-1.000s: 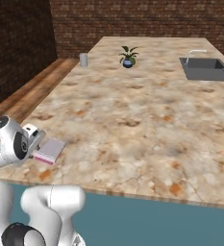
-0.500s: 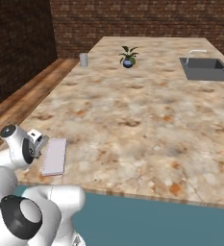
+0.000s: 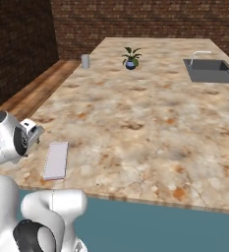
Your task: Open the freezer door, pick up the ice cube tray from the freezer, and place it on the dining counter.
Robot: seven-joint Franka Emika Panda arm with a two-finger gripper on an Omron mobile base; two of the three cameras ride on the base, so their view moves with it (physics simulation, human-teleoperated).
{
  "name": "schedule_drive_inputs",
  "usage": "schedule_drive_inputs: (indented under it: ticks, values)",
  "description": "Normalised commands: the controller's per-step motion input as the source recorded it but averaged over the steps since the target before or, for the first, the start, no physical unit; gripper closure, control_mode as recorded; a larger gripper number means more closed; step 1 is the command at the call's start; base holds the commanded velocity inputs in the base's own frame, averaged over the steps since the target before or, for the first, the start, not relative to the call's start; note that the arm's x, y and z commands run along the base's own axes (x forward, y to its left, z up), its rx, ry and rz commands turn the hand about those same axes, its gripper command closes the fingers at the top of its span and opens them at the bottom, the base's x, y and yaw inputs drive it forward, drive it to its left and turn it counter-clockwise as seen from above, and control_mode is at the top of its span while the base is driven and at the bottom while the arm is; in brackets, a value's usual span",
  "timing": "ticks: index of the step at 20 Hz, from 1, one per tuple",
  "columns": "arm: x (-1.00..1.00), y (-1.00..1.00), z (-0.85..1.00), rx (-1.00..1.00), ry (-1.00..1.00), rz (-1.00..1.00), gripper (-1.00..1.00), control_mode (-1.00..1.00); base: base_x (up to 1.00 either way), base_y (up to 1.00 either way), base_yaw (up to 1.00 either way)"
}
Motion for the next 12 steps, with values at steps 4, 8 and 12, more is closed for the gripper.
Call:
schedule_drive_inputs:
  ticks: [4,8,12]
  values:
    - [-0.57,-0.47,1.0,0.1,-0.03,-0.17,-1.0,-1.0,0.0,0.0,0.0]
    - [-0.59,-0.55,0.93,0.18,-0.01,-0.15,-1.0,-1.0,0.0,0.0,0.0]
    - [-0.71,-0.58,0.81,0.22,-0.03,-0.14,-1.0,-1.0,0.0,0.0,0.0]
